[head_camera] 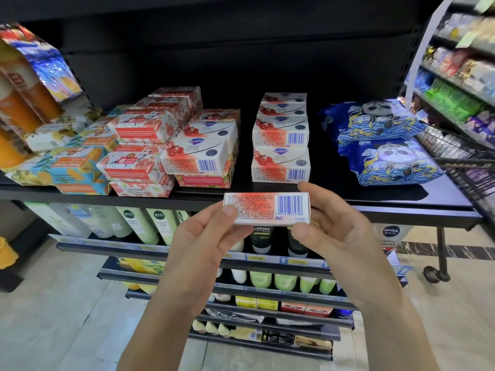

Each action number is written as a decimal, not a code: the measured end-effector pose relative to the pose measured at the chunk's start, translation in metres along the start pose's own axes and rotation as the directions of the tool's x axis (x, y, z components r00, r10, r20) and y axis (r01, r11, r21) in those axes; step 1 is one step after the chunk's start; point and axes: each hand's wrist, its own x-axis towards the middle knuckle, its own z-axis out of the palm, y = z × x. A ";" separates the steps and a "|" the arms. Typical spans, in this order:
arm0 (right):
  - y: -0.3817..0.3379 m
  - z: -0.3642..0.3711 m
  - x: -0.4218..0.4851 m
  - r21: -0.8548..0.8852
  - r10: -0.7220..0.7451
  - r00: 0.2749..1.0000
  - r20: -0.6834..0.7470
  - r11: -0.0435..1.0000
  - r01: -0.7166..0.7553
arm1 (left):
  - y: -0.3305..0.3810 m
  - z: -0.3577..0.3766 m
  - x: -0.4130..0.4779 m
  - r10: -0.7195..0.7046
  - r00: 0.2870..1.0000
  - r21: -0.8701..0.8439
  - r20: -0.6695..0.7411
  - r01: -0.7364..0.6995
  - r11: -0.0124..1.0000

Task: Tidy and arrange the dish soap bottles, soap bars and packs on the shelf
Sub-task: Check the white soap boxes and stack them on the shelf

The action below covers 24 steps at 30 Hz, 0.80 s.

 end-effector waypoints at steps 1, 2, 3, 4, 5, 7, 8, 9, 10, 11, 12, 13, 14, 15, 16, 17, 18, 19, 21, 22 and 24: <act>-0.002 0.001 -0.001 -0.020 0.024 1.000 -0.006 1.000 -0.024 | 0.000 0.000 0.000 0.004 1.000 -0.001 -0.002 -0.004 1.000; -0.004 0.002 -0.001 -0.038 0.044 0.999 -0.025 0.998 -0.045 | 0.000 0.000 0.000 0.011 1.000 0.007 -0.003 -0.011 1.000; -0.006 0.003 -0.002 -0.051 0.062 0.997 -0.054 0.997 -0.065 | 0.000 0.001 0.000 0.017 1.000 0.020 -0.001 -0.017 1.000; -0.007 0.003 -0.002 -0.058 0.076 0.994 -0.083 0.995 -0.081 | 0.000 0.001 0.000 0.021 1.000 0.032 0.001 -0.021 0.999; -0.007 0.003 -0.002 -0.058 0.090 0.990 -0.107 0.994 -0.097 | 0.000 0.001 0.000 0.021 1.000 0.040 0.002 -0.021 0.999; -0.007 0.004 -0.001 -0.052 0.111 0.984 -0.137 0.992 -0.119 | -0.002 -0.001 0.001 0.018 1.000 0.043 0.010 -0.018 0.999; -0.006 0.004 -0.001 -0.047 0.109 0.984 -0.141 0.992 -0.116 | -0.003 -0.003 0.001 0.014 1.000 0.038 0.017 -0.015 0.999; -0.006 0.005 -0.002 -0.040 0.102 0.985 -0.140 0.993 -0.109 | -0.004 -0.004 0.001 0.010 1.000 0.031 0.022 -0.011 0.999; -0.005 0.005 -0.002 -0.030 0.095 0.986 -0.140 0.995 -0.100 | -0.004 -0.005 0.001 0.007 1.000 0.029 0.025 -0.008 1.000; -0.004 0.006 -0.001 -0.012 0.089 0.986 -0.140 0.996 -0.092 | -0.005 -0.005 0.001 0.007 1.000 0.033 0.029 -0.008 0.999; -0.004 0.005 -0.001 0.004 0.079 0.988 -0.136 0.997 -0.080 | -0.004 -0.006 0.001 0.009 0.999 0.040 0.036 -0.011 0.999; -0.003 0.005 -0.001 0.016 0.068 0.989 -0.132 0.998 -0.066 | -0.004 -0.005 0.001 0.009 0.999 0.045 0.040 -0.011 0.999; -0.002 0.005 -0.001 0.022 0.055 0.991 -0.125 0.998 -0.053 | -0.004 -0.005 0.001 0.005 0.999 0.046 0.039 -0.007 0.999; -0.002 0.005 -0.001 0.032 0.046 0.992 -0.120 0.999 -0.043 | -0.004 -0.005 0.002 0.001 0.999 0.043 0.035 -0.002 0.999; -0.001 0.004 0.000 0.039 0.037 0.993 -0.111 0.999 -0.033 | -0.004 -0.006 0.002 -0.001 1.000 0.039 0.030 0.000 0.999; 0.000 0.004 0.000 0.046 0.028 0.995 -0.099 0.999 -0.024 | -0.004 -0.007 0.002 -0.001 1.000 0.039 0.030 0.000 0.999; 0.002 0.003 0.000 0.038 0.015 0.996 -0.085 0.999 -0.012 | -0.003 -0.007 0.002 0.002 0.999 0.044 0.033 -0.003 0.999; 0.004 0.002 0.000 0.025 -0.002 0.997 -0.072 1.000 0.004 | -0.003 -0.008 0.003 0.006 0.999 0.053 0.038 -0.008 0.999; 0.008 0.000 0.001 0.022 -0.042 0.997 -0.062 0.999 0.044 | -0.004 -0.008 0.003 0.008 0.999 0.053 0.044 -0.010 0.999; 0.010 -0.001 0.001 0.032 -0.062 0.997 -0.055 0.997 0.063 | -0.003 -0.008 0.003 0.006 0.999 0.044 0.038 -0.007 0.999; 0.011 -0.002 0.002 0.037 -0.097 0.995 -0.035 0.994 0.098 | -0.003 -0.007 0.003 -0.003 1.000 0.019 0.025 0.003 1.000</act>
